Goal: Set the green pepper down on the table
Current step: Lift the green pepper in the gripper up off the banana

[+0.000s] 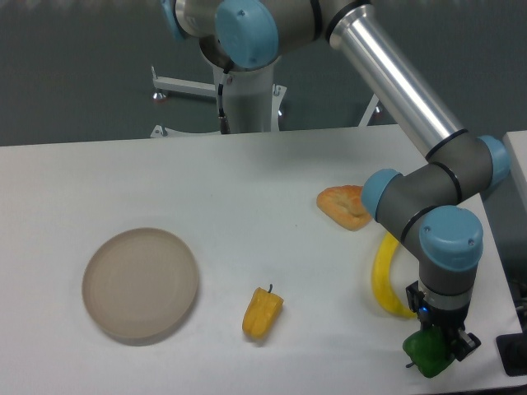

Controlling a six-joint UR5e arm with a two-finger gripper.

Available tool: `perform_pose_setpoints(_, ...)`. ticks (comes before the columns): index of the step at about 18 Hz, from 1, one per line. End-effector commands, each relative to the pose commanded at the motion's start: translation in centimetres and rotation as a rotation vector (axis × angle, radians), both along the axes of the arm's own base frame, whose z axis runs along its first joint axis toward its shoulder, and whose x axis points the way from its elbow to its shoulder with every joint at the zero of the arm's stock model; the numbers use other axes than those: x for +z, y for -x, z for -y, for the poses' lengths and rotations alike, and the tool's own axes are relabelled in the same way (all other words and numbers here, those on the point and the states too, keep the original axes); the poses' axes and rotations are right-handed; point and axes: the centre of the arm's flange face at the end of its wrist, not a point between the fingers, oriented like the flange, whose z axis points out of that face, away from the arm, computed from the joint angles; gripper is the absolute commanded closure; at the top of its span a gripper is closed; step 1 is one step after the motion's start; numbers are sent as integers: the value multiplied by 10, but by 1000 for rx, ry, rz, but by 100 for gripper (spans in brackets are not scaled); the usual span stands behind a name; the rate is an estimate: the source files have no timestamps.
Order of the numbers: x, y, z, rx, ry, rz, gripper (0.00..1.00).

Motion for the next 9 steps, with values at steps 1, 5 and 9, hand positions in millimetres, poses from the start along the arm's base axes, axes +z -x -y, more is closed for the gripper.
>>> perform_pose_setpoints(1, -2, -1, -1, 1, 1, 3, 76)
perform_pose_setpoints(5, 5, -4, 1, 3, -1, 0, 75)
perform_pose_setpoints(9, 6, -8, 3, 15, 2, 7, 75)
